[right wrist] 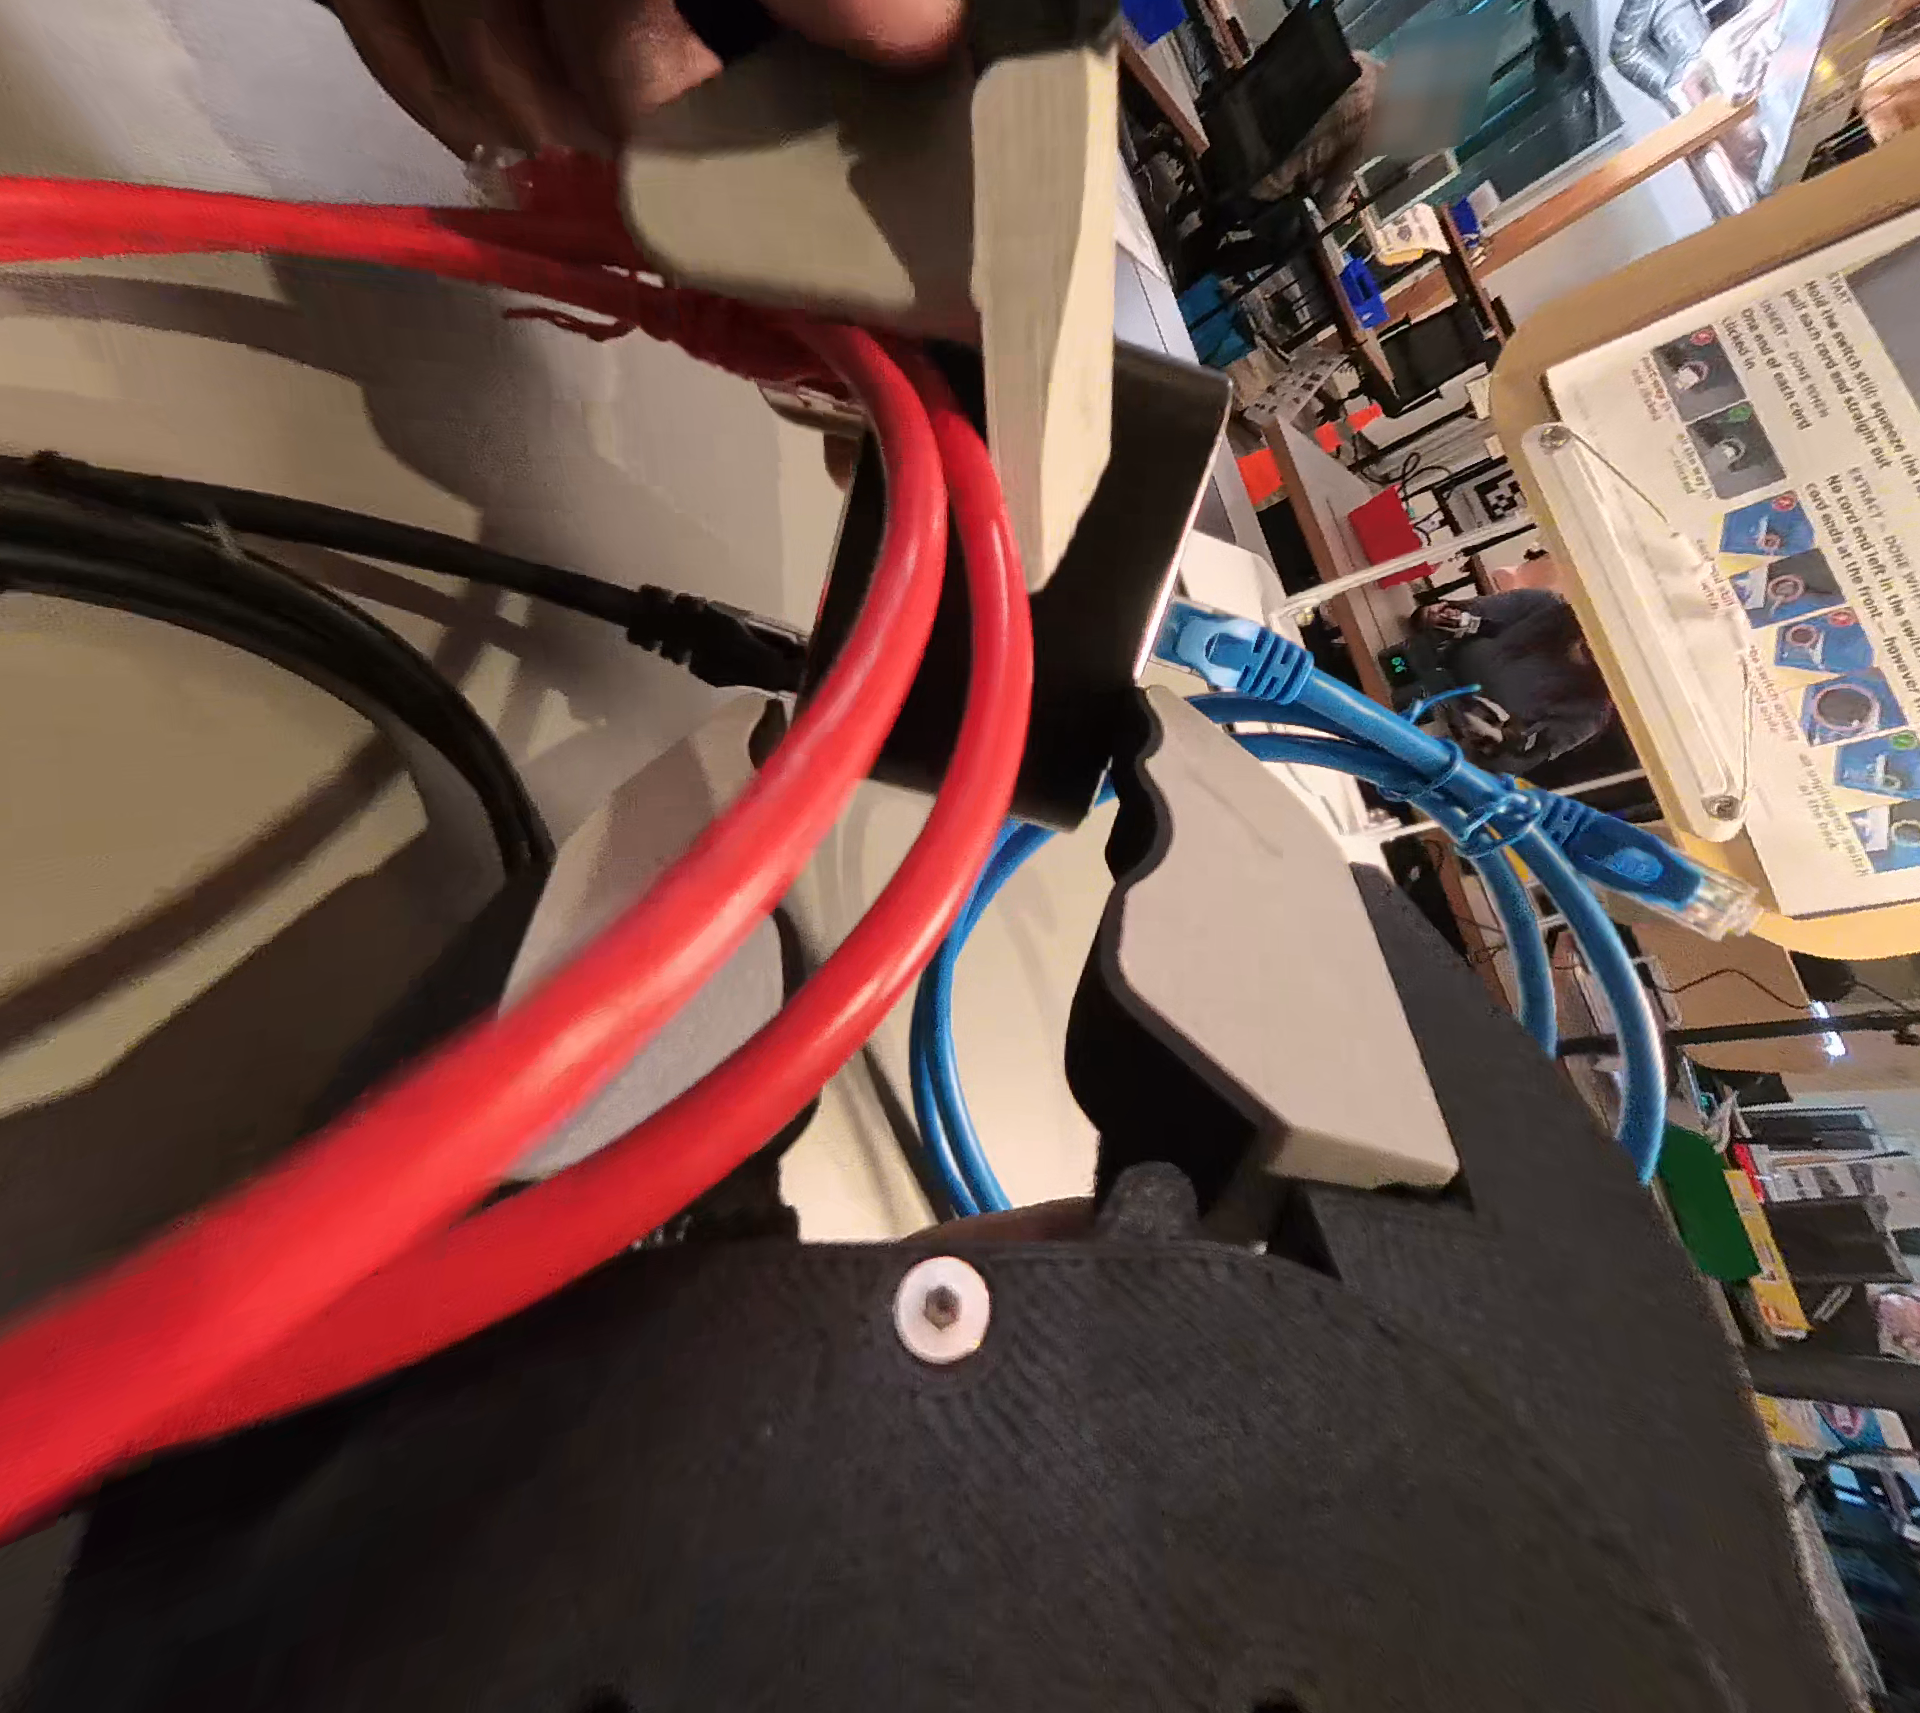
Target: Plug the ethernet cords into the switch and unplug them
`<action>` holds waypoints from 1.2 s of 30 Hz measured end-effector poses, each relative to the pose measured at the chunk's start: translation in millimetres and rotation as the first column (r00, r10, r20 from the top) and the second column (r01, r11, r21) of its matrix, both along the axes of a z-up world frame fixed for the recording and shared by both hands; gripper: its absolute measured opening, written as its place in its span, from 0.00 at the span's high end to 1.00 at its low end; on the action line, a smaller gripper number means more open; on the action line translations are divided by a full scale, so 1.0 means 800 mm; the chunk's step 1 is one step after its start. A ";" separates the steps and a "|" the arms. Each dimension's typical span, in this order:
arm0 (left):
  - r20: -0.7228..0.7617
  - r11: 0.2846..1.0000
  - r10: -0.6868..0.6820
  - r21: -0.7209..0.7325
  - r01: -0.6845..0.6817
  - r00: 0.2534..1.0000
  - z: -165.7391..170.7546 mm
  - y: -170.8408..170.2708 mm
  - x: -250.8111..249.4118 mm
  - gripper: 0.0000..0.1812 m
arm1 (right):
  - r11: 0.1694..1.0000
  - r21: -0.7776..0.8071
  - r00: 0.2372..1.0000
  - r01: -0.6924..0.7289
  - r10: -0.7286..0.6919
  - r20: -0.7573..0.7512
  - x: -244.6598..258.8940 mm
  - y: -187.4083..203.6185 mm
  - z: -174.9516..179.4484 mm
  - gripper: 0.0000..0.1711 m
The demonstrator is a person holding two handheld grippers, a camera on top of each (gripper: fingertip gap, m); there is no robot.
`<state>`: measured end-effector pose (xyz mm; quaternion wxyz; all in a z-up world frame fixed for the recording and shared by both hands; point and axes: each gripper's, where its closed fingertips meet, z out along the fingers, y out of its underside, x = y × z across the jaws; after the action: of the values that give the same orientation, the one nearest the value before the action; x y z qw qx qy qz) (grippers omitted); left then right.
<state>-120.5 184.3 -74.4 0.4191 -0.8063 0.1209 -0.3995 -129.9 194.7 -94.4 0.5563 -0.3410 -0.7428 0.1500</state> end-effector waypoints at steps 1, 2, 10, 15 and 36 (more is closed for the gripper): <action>-0.037 1.000 0.010 0.010 -0.009 0.999 -0.002 0.001 -0.001 0.84 | 1.000 0.000 1.000 -0.002 0.002 -0.001 -0.001 -0.001 0.000 0.64; -0.070 1.000 0.014 0.015 -0.013 0.997 -0.004 0.002 -0.002 0.84 | 1.000 0.004 1.000 -0.001 0.001 0.000 -0.001 0.000 -0.001 0.64; -0.429 0.909 0.336 0.379 -0.171 0.839 0.071 0.010 -0.061 0.86 | 0.994 0.028 0.977 0.105 -0.098 -0.187 0.006 0.029 0.048 0.71; -0.584 0.669 0.722 0.726 -0.161 0.371 0.150 -0.007 -0.125 0.85 | 0.991 -0.008 0.954 0.133 -0.130 -0.269 0.013 0.036 0.075 0.72; -0.730 0.671 0.683 0.633 0.387 0.010 0.039 0.035 -0.014 0.86 | 0.874 0.427 0.930 0.232 -0.071 -0.360 0.021 0.039 0.086 0.77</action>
<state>-131.4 212.6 -43.1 0.5273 -0.6107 0.4166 0.4189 -113.1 225.5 -25.3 0.7487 -0.2265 -0.6226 -0.0206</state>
